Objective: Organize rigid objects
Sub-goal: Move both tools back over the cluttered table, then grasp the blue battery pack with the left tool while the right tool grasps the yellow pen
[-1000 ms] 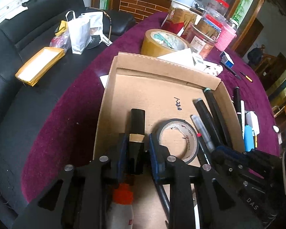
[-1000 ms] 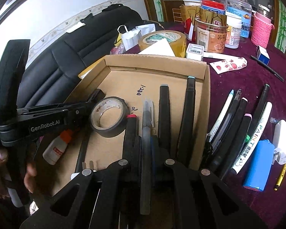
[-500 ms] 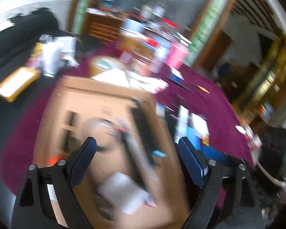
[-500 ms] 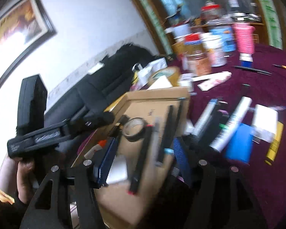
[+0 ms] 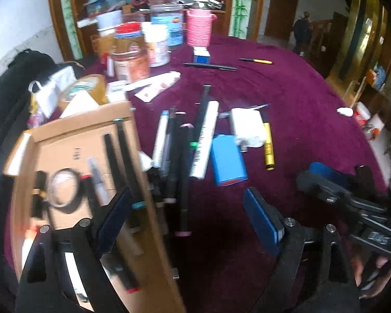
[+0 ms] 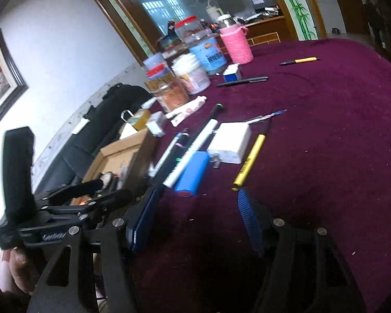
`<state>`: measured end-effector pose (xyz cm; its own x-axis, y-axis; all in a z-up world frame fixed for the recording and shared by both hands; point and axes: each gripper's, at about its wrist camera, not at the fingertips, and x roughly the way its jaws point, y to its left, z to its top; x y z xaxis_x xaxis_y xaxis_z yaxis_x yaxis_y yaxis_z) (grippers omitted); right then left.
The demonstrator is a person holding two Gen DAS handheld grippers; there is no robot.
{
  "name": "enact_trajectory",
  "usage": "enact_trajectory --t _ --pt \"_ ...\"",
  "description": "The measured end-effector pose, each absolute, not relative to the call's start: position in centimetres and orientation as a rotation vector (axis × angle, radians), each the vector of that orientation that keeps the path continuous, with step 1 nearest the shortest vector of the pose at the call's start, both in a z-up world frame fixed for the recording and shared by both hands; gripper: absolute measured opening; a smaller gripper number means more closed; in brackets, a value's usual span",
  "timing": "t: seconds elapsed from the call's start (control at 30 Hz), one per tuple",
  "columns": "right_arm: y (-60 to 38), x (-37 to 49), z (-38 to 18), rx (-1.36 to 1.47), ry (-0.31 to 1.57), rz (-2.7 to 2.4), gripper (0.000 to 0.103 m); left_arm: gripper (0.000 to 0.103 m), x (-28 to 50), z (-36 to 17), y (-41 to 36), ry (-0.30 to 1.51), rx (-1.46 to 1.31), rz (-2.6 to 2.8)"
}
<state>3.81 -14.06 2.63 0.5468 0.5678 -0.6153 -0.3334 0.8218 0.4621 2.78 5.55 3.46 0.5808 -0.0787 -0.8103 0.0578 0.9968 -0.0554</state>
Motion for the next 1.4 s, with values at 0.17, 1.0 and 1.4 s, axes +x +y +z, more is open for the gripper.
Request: enact_trajectory --t 0.17,1.0,1.4 --pt "-15.5 6.2 2.2 0.354 0.863 0.535 0.058 0.087 4.1 3.0 4.3 0.982 -0.024 -0.106" --pt "-13.3 11.1 -1.1 0.06 1.028 0.35 0.009 0.086 7.4 0.6 3.2 1.099 -0.104 -0.208" --pt "-15.4 8.7 -1.6 0.178 0.968 0.424 0.009 0.068 10.5 -0.4 1.0 1.159 -0.046 -0.178"
